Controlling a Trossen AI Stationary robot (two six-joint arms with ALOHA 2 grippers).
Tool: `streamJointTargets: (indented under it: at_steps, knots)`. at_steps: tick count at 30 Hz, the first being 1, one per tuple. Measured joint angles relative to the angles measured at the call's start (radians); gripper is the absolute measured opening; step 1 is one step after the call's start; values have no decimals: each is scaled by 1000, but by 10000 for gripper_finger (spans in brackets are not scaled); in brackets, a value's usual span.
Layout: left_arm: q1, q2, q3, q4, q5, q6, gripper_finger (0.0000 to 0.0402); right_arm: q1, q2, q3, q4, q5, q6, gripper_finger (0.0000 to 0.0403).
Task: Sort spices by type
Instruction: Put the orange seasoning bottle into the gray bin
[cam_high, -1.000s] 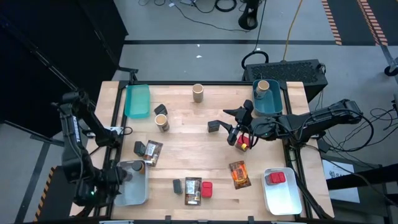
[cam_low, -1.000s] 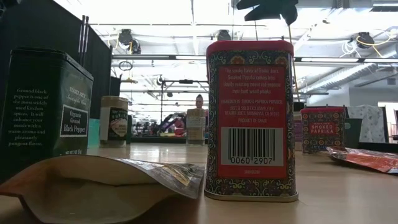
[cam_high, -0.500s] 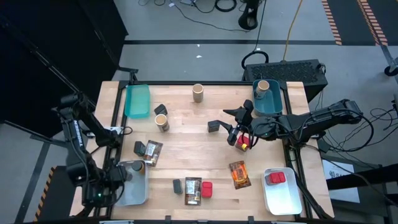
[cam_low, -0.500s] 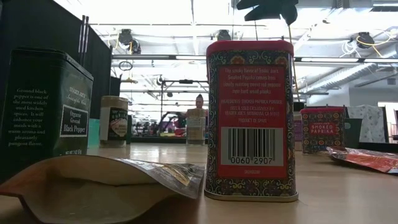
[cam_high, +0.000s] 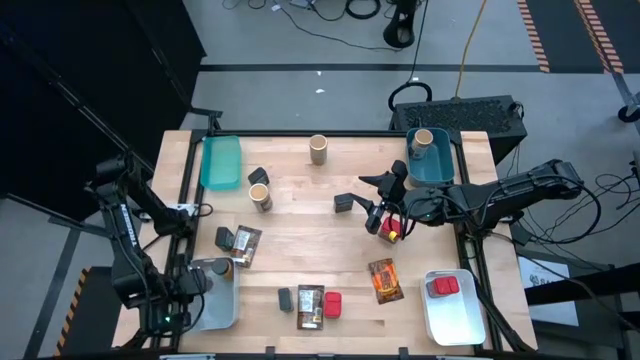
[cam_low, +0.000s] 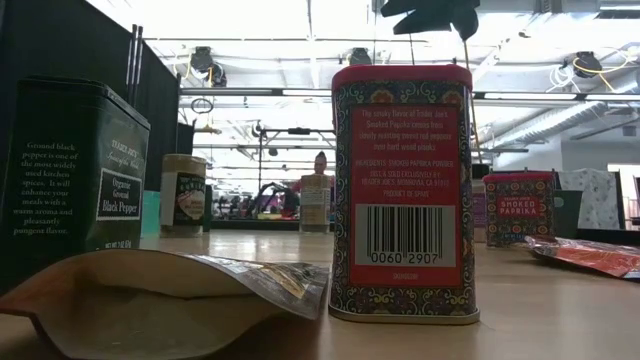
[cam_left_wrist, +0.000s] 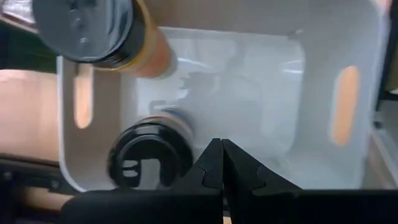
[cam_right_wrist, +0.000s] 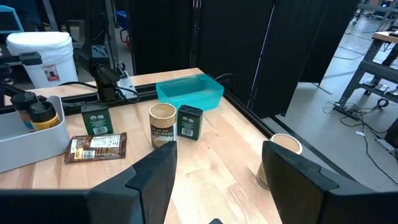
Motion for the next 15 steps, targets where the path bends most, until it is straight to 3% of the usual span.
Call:
streamJointTargets:
  at_steps: [15]
  knots:
    - [4,23,-63,-66,9,-22,1,0,0,0,0,0,0,219]
